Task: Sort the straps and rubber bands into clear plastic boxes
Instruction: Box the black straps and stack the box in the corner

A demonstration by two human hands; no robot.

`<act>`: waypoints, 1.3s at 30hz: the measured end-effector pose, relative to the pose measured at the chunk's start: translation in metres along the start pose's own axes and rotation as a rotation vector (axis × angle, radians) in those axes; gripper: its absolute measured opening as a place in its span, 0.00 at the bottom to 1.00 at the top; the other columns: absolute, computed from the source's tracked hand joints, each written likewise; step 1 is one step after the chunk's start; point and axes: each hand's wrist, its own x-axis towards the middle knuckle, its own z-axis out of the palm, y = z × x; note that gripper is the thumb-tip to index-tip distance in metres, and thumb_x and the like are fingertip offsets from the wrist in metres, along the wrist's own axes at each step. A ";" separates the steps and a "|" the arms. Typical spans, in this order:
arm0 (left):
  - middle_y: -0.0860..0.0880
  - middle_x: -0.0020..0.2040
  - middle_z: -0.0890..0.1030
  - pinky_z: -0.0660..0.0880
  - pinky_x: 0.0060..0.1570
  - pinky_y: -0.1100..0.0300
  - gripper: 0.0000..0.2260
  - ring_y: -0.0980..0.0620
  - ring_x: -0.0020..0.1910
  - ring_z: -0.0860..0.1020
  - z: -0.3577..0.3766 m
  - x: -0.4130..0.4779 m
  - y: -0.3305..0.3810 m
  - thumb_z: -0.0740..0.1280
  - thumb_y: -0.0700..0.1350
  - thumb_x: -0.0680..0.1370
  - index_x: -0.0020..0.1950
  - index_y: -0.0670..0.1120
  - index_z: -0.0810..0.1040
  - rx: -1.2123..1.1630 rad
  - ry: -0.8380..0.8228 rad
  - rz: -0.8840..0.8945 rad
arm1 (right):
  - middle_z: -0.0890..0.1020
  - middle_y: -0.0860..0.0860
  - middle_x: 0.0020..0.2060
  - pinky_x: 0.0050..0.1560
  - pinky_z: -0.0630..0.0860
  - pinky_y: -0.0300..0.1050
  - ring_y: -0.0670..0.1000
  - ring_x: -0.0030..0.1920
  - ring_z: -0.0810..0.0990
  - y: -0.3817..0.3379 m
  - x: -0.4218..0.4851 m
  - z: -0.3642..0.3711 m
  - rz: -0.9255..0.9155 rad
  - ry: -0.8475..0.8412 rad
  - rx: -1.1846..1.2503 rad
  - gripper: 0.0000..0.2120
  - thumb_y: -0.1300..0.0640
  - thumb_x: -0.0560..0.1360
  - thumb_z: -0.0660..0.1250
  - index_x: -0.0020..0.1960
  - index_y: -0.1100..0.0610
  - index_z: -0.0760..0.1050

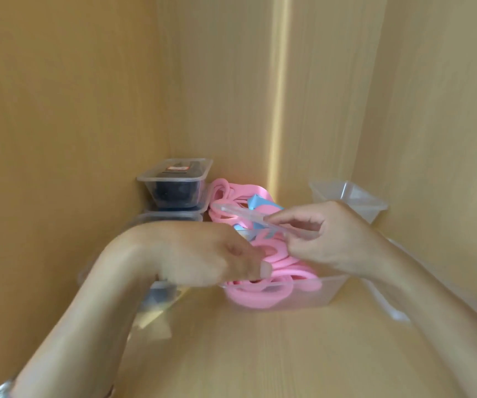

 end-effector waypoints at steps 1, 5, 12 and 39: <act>0.58 0.59 0.79 0.68 0.64 0.56 0.23 0.54 0.61 0.75 0.007 0.002 0.007 0.55 0.69 0.75 0.60 0.59 0.78 0.098 0.038 -0.059 | 0.85 0.41 0.49 0.59 0.77 0.57 0.52 0.54 0.83 -0.001 0.000 0.001 -0.013 0.028 0.013 0.20 0.57 0.66 0.66 0.47 0.32 0.80; 0.46 0.63 0.68 0.60 0.64 0.56 0.22 0.48 0.66 0.63 0.035 0.003 0.034 0.46 0.59 0.82 0.69 0.53 0.69 0.470 0.209 -0.101 | 0.84 0.43 0.53 0.60 0.76 0.58 0.53 0.58 0.81 -0.002 -0.001 0.002 -0.045 -0.037 0.051 0.17 0.54 0.66 0.64 0.49 0.36 0.78; 0.49 0.60 0.70 0.60 0.59 0.59 0.19 0.51 0.61 0.66 0.022 -0.006 0.020 0.48 0.54 0.83 0.69 0.51 0.69 0.429 0.132 -0.060 | 0.83 0.37 0.48 0.58 0.77 0.54 0.52 0.52 0.82 0.000 -0.003 0.000 -0.042 -0.059 -0.062 0.17 0.55 0.68 0.67 0.46 0.32 0.78; 0.56 0.55 0.80 0.73 0.58 0.56 0.16 0.59 0.55 0.76 0.034 -0.026 0.009 0.69 0.57 0.74 0.59 0.55 0.79 -0.011 0.734 0.121 | 0.76 0.47 0.39 0.41 0.65 0.31 0.37 0.39 0.72 -0.003 -0.034 0.001 -0.182 -0.164 -0.327 0.17 0.61 0.71 0.68 0.55 0.45 0.83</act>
